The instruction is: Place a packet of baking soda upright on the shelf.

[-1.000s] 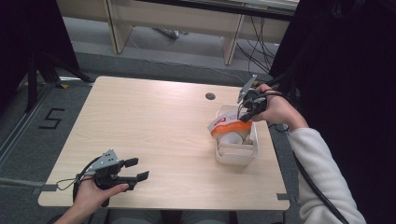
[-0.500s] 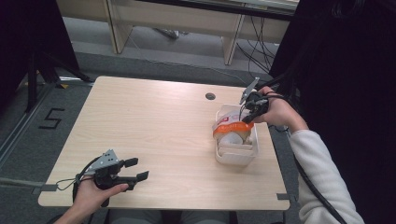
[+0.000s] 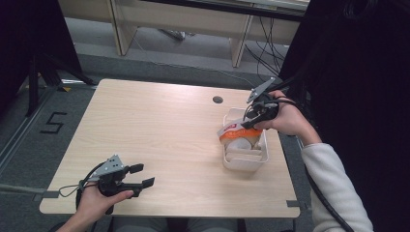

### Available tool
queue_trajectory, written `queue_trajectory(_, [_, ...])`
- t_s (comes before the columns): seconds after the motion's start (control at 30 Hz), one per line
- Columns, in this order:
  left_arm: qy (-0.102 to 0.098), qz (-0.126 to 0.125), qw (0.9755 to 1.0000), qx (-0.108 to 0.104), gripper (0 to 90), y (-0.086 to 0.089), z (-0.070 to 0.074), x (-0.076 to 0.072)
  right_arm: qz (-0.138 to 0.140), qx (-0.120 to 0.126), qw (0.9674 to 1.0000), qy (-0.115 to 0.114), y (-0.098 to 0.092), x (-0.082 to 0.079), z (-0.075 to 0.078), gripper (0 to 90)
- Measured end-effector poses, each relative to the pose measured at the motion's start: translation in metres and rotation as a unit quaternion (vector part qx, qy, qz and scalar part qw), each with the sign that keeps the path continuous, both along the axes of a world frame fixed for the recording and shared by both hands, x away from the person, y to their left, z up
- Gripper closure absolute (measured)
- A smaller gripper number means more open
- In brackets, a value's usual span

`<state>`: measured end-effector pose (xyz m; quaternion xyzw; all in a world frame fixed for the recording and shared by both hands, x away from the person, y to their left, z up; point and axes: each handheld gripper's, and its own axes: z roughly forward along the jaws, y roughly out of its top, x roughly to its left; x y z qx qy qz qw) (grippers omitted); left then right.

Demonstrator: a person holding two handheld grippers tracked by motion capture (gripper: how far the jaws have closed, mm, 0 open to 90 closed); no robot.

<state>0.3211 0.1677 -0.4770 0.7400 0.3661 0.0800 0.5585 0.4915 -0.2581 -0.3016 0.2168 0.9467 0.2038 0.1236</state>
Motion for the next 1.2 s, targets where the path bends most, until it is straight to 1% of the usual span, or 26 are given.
queue_trajectory(0.03, [0.000, 0.000, 1.0000, 0.000, 27.9, 0.000, 0.000, 0.000, 0.000, 0.013, 0.9999, 0.001, 0.003, -0.003, 0.001, 51.0])
queue_trajectory(0.07, [0.000, 0.000, 1.0000, 0.000, 27.9, 0.000, 0.000, 0.000, 0.008, 0.024, 0.9997, -0.005, 0.008, -0.006, 0.001, 50.1])
queue_trajectory(0.1, [0.000, 0.000, 1.0000, 0.000, 27.9, 0.000, 0.000, 0.000, 0.004, 0.033, 0.9994, -0.012, 0.012, -0.010, 0.002, 49.3])
queue_trajectory(0.2, [0.001, -0.001, 1.0000, 0.000, 27.9, 0.000, 0.000, 0.000, 0.013, 0.055, 0.9979, -0.033, 0.024, -0.018, 0.002, 47.5])
queue_trajectory(0.23, [0.001, 0.000, 1.0000, 0.000, 27.9, 0.000, 0.000, 0.000, 0.009, 0.064, 0.9974, -0.030, 0.028, -0.023, 0.001, 46.9])
queue_trajectory(0.27, [0.001, 0.000, 1.0000, -0.001, 27.9, 0.001, 0.000, 0.000, 0.027, 0.068, 0.9967, -0.034, 0.033, -0.025, 0.000, 46.9])
queue_trajectory(0.33, [0.002, 0.002, 1.0000, 0.000, 27.9, 0.001, 0.000, 0.000, 0.048, 0.075, 0.9953, -0.038, 0.042, -0.030, -0.002, 47.3])
queue_trajectory(0.37, [-0.004, -0.004, 1.0000, 0.007, 27.9, 0.002, 0.000, 0.001, 0.045, 0.080, 0.9952, -0.034, 0.046, -0.035, -0.004, 47.7])
queue_trajectory(0.4, [0.003, 0.001, 1.0000, 0.003, 27.9, 0.001, 0.000, 0.000, 0.053, 0.084, 0.9944, -0.037, 0.050, -0.038, -0.006, 48.3])
queue_trajectory(0.43, [0.003, 0.001, 1.0000, 0.003, 27.9, 0.001, 0.000, 0.000, 0.055, 0.086, 0.9941, -0.036, 0.054, -0.041, -0.009, 48.8])
queue_trajectory(0.47, [0.002, 0.001, 1.0000, 0.004, 27.9, 0.001, 0.000, 0.000, 0.065, 0.090, 0.9930, -0.039, 0.058, -0.044, -0.012, 49.9])
queue_trajectory(0.57, [0.003, 0.002, 1.0000, 0.003, 27.9, 0.001, -0.001, 0.000, 0.058, 0.108, 0.9920, -0.029, 0.066, -0.055, -0.026, 52.9])
queue_trajectory(0.6, [0.004, 0.003, 1.0000, 0.002, 27.9, 0.001, -0.001, 0.000, 0.066, 0.112, 0.9909, -0.034, 0.068, -0.057, -0.032, 53.6])
queue_trajectory(0.63, [0.004, 0.003, 1.0000, 0.002, 27.9, 0.001, -0.001, 0.000, 0.064, 0.116, 0.9906, -0.031, 0.071, -0.060, -0.038, 53.7])
queue_trajectory(0.67, [0.004, 0.002, 1.0000, 0.004, 27.9, 0.001, -0.001, 0.000, 0.078, 0.118, 0.9896, -0.028, 0.073, -0.062, -0.045, 53.6])
queue_trajectory(0.73, [0.003, 0.001, 1.0000, 0.006, 27.9, 0.001, -0.001, 0.000, 0.077, 0.120, 0.9896, -0.017, 0.076, -0.069, -0.059, 53.6])
queue_trajectory(0.8, [0.006, 0.002, 1.0000, 0.005, 27.8, 0.000, -0.002, 0.000, 0.090, 0.126, 0.9879, -0.009, 0.079, -0.074, -0.076, 53.6])
queue_trajectory(0.83, [0.007, -0.001, 1.0000, 0.003, 27.8, 0.000, -0.002, 0.000, 0.083, 0.130, 0.9881, -0.003, 0.080, -0.078, -0.084, 53.6])
queue_trajectory(0.87, [0.007, -0.001, 1.0000, 0.003, 27.8, 0.000, -0.002, 0.000, 0.086, 0.130, 0.9878, 0.003, 0.081, -0.080, -0.090, 53.6])
queue_trajectory(0.9, [0.008, 0.000, 1.0000, 0.003, 27.8, 0.000, -0.002, 0.000, 0.091, 0.136, 0.9864, 0.004, 0.082, -0.083, -0.099, 53.7])
queue_trajectory(1.0, [0.008, -0.001, 0.9999, 0.007, 27.8, 0.001, -0.003, 0.000, 0.090, 0.150, 0.9845, 0.013, 0.083, -0.092, -0.123, 54.2])
queue_trajectory(1.03, [0.008, -0.002, 0.9999, 0.008, 27.8, 0.001, -0.003, 0.000, 0.081, 0.153, 0.9848, 0.015, 0.082, -0.095, -0.130, 54.3])
queue_trajectory(1.07, [0.009, -0.003, 0.9999, 0.010, 27.9, 0.001, -0.003, 0.000, 0.079, 0.153, 0.9848, 0.017, 0.083, -0.098, -0.136, 54.3])
queue_trajectory(1.1, [0.008, -0.005, 0.9999, 0.012, 27.9, 0.001, -0.003, 0.000, 0.087, 0.148, 0.9851, 0.016, 0.084, -0.099, -0.142, 54.3])
queue_trajectory(1.13, [0.004, -0.010, 0.9998, 0.015, 27.8, 0.001, -0.003, 0.000, 0.088, 0.145, 0.9854, 0.018, 0.083, -0.102, -0.145, 54.2])
queue_trajectory(1.2, [0.010, -0.009, 0.9998, 0.017, 27.4, 0.001, -0.003, 0.000, 0.084, 0.150, 0.9849, 0.021, 0.083, -0.106, -0.149, 53.7])
